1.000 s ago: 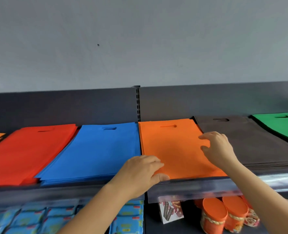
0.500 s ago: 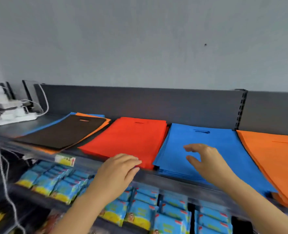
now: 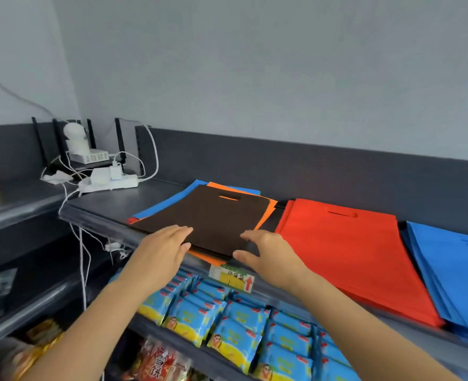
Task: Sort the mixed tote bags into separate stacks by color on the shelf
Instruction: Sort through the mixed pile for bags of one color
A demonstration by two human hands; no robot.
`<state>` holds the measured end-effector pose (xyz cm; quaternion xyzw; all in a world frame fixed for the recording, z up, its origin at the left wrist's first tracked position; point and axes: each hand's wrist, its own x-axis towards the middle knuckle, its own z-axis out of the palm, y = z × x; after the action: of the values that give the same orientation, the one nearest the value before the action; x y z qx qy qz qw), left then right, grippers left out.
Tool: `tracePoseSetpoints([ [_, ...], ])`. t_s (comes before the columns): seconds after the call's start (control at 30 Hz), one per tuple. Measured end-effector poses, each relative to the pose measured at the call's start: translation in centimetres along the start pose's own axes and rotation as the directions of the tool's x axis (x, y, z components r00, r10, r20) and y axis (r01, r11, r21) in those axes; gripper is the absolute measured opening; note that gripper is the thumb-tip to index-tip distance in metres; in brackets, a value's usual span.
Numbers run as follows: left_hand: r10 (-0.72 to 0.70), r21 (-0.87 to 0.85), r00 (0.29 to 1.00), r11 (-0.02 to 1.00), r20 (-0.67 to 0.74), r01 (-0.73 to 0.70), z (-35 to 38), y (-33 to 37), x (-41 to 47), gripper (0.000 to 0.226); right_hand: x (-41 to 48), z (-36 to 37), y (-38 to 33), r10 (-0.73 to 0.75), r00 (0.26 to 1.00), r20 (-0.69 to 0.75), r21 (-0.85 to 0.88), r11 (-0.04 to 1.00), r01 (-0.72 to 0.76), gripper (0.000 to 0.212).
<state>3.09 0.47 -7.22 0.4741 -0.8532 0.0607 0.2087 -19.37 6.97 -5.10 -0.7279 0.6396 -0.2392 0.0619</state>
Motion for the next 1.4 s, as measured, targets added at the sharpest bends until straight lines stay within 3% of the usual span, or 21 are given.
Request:
tracePoseSetpoints([
  [0.1, -0.026, 0.038, 0.992, 0.999, 0.123, 0.021, 0.5, -2.5, 1.6, 0.057, 2.7, 1.9, -1.5, 0.069, 0.986, 0.152, -0.05, 0.997, -0.062, 0.061],
  [0.17, -0.028, 0.058, 0.971, 0.998, 0.239, 0.014, 0.9, -3.5, 2.4, 0.066, 3.8, 2.9, -1.8, 0.114, 0.97, 0.214, -0.146, 0.986, -0.083, 0.049],
  [0.23, -0.018, 0.061, 0.95, 0.998, 0.313, -0.001, 1.0, -4.3, 2.8, 0.071, 4.4, 3.5, -1.9, 0.12, 0.974, 0.191, -0.23, 0.97, -0.074, 0.038],
  [0.37, 0.008, 0.007, 0.944, 1.0, 0.33, -0.011, 0.7, -5.1, 3.6, 0.076, 5.2, 3.0, -1.9, 0.109, 0.988, 0.113, -0.273, 0.959, -0.074, 0.032],
  [0.5, -0.016, -0.011, 0.959, 1.0, 0.284, 0.02, 0.8, -5.8, 4.7, 0.052, 6.1, 2.2, -1.6, 0.173, 0.972, 0.157, -0.136, 0.979, -0.153, 0.03],
  [0.63, -0.004, 0.066, 0.973, 0.998, 0.23, -0.012, 0.9, -5.8, 5.5, 0.027, 6.2, 1.6, -1.0, 0.274, 0.935, 0.226, 0.014, 0.959, -0.285, 0.045],
  [0.77, -0.027, -0.01, 0.972, 1.0, 0.234, 0.03, 0.6, -6.3, 6.1, 0.018, 6.8, -0.1, -1.9, 0.198, 0.942, 0.272, -0.024, 0.98, -0.199, 0.041],
  [0.8, -0.021, -0.059, 0.966, 0.998, 0.259, 0.038, 0.4, -6.5, 6.2, 0.024, 7.2, -0.7, -2.5, 0.164, 0.962, 0.219, -0.059, 0.986, -0.155, 0.04],
  [0.9, 0.039, -0.223, 0.931, 0.974, 0.362, 0.046, -0.7, -6.4, 6.4, 0.078, 8.3, -2.5, -4.3, 0.086, 0.996, 0.023, -0.206, 0.975, -0.079, 0.032],
  [0.93, 0.058, -0.243, 0.93, 0.969, 0.362, 0.034, -0.7, -6.3, 6.3, 0.082, 8.6, -2.7, -4.7, 0.057, 0.998, -0.019, -0.263, 0.963, -0.06, 0.032],
  [1.0, 0.027, -0.188, 0.955, 0.982, 0.294, 0.03, -0.3, -6.1, 6.0, 0.056, 8.9, -2.7, -4.6, 0.028, 0.998, -0.053, -0.293, 0.955, -0.043, 0.033],
  [1.07, -0.047, -0.106, 0.996, 0.993, 0.073, 0.055, 0.2, -5.8, 5.7, 0.036, 8.8, -2.5, -4.0, 0.004, 0.996, -0.087, -0.18, 0.983, -0.02, 0.032],
  [1.13, -0.159, -0.13, 0.983, 0.981, -0.095, 0.146, 0.3, -6.2, 5.5, 0.031, 8.4, -2.6, -3.0, 0.007, 0.977, -0.213, -0.007, 1.0, -0.009, 0.03],
  [1.2, -0.224, -0.19, 0.963, 0.962, -0.149, 0.194, -0.1, -7.0, 5.3, 0.039, 7.3, -2.6, -2.3, 0.039, 0.95, -0.31, 0.083, 0.996, -0.014, 0.039],
  [1.23, -0.232, -0.198, 0.961, 0.959, -0.153, 0.2, -0.2, -7.5, 5.3, 0.043, 6.6, -2.5, -2.1, 0.019, 0.959, -0.284, 0.077, 0.997, 0.003, 0.044],
  [1.33, -0.209, -0.161, 0.968, 0.969, -0.142, 0.185, -0.7, -7.6, 5.0, 0.046, 4.7, -0.6, -1.9, -0.034, 0.999, 0.023, -0.084, 0.996, 0.036, 0.05],
  [1.4, -0.183, -0.138, 0.974, 0.977, -0.136, 0.164, -0.7, -7.3, 4.9, 0.046, 4.2, 0.6, -1.5, -0.043, 0.994, 0.097, -0.209, 0.976, 0.062, 0.038],
])
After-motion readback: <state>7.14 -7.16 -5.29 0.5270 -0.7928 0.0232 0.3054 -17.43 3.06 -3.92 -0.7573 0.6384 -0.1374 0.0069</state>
